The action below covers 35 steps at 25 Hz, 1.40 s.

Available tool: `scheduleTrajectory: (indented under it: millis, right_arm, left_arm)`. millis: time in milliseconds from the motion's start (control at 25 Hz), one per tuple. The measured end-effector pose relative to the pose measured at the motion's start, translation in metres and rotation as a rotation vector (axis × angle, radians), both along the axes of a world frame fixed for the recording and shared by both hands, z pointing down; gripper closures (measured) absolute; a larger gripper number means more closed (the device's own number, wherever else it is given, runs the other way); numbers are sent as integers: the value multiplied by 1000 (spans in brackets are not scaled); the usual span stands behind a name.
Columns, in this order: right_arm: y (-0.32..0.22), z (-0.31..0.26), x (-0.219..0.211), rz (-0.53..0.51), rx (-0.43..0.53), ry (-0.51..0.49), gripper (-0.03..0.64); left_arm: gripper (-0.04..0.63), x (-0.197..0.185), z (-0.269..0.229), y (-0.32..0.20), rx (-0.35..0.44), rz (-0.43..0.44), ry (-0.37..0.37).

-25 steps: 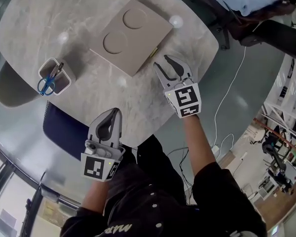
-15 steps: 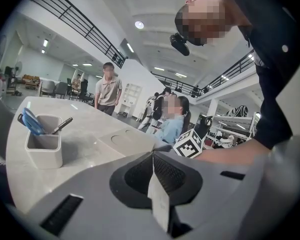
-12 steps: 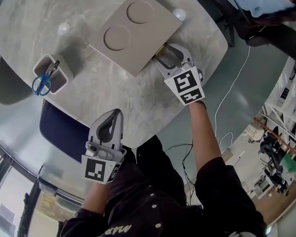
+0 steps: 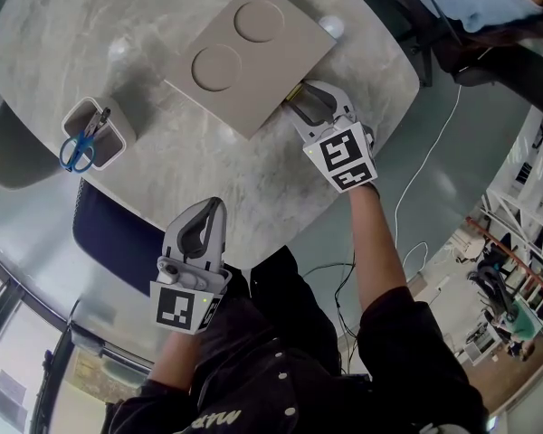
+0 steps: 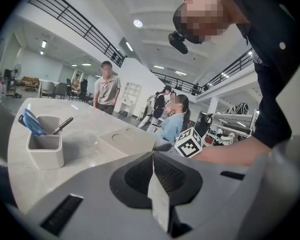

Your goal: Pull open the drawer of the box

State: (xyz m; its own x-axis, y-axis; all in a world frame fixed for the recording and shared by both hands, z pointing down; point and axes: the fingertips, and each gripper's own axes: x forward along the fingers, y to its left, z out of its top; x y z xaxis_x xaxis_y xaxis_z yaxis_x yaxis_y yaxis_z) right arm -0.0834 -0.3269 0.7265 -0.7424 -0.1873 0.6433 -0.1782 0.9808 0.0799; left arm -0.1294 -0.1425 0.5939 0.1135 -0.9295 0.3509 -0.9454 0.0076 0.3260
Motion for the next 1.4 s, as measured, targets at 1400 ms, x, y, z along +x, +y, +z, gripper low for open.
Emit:
scheduleTrajectory:
  millis: [1400]
  right_arm:
    - [38,5,148,78,-13,235,446]
  left_arm:
    - [578,24,-65,-5,104,124,-65]
